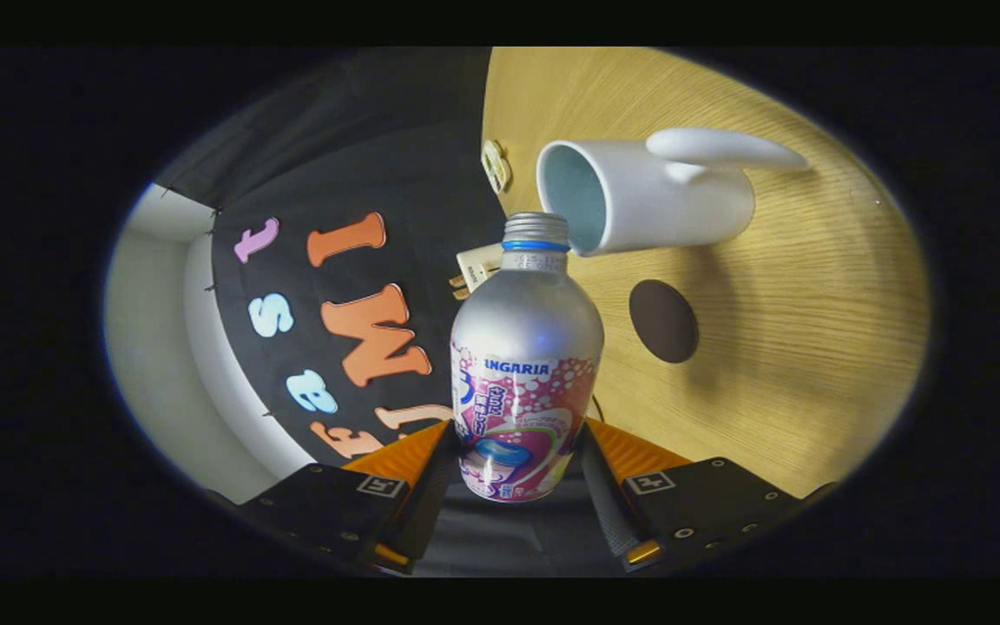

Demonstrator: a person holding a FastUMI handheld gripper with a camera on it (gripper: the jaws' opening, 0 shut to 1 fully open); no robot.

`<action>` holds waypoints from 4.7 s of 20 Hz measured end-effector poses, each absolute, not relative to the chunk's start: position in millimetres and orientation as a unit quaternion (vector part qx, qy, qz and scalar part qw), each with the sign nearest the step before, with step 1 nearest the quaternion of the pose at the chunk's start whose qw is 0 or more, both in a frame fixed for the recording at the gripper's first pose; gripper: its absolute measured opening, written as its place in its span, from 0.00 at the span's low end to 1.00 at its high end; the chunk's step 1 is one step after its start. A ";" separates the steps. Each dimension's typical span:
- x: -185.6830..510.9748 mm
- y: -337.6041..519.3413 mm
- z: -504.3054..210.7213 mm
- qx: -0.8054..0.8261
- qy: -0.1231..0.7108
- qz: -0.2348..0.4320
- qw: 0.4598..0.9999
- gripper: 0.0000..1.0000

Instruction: Take the bottle from table, then pour the juice into the cup, finally place the bottle on the coaster

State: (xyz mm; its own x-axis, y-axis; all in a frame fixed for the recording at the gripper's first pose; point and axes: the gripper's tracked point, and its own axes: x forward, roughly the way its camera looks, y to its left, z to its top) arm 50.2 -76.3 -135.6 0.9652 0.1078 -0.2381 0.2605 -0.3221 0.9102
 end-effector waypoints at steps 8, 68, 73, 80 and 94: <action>50.4 -79.4 -121.8 0.831 0.109 -0.055 0.542 0.77; 65.9 -92.0 -138.4 0.714 0.129 -0.059 0.686 0.77; 75.7 -103.1 -135.5 0.580 0.104 -0.055 0.806 0.77; 96.8 -109.2 -141.2 0.326 0.076 -0.041 0.941 0.77; 122.9 -106.7 -177.5 -0.012 0.143 -0.036 0.989 0.77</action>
